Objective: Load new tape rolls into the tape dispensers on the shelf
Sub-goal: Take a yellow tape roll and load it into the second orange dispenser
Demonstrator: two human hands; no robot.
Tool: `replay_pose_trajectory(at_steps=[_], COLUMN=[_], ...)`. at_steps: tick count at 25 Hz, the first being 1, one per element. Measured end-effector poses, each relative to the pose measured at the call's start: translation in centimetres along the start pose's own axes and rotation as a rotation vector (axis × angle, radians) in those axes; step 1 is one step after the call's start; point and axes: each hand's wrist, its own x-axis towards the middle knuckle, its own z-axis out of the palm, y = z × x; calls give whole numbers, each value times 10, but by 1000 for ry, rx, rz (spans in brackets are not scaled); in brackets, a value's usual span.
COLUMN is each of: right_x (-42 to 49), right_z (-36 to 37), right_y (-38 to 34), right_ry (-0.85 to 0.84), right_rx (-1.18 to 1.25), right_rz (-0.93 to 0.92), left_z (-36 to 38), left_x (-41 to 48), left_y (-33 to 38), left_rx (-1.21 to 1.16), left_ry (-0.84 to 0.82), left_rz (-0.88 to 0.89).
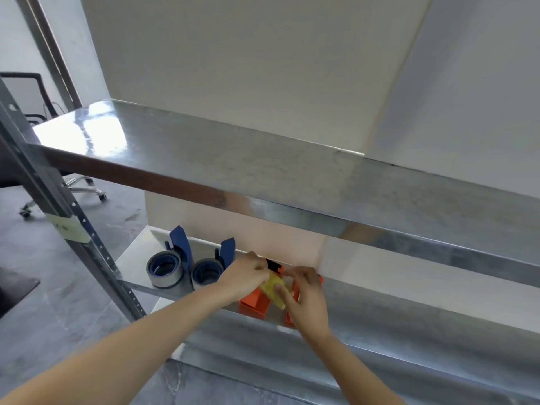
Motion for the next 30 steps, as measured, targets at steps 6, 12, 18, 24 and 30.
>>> replay_pose_trajectory(at_steps=[6,12,18,24,30], right_x=[17,25,31,21,23], right_z=[5,30,42,34,12], right_y=[11,17,11,5,-12], right_ry=[-177,-109,-193,-110,-89], right_rx=[281,338,182,599,366], right_rz=[329,622,657,744,463], left_z=[1,35,55,53,32], left_x=[14,45,48,26,8], left_y=[-19,-71,-72,-53,-39], left_rx=[-109,96,-521,-759,-569], left_ry=[173,119,23,-28,11], left_rz=[29,-412,-378,-123,-8])
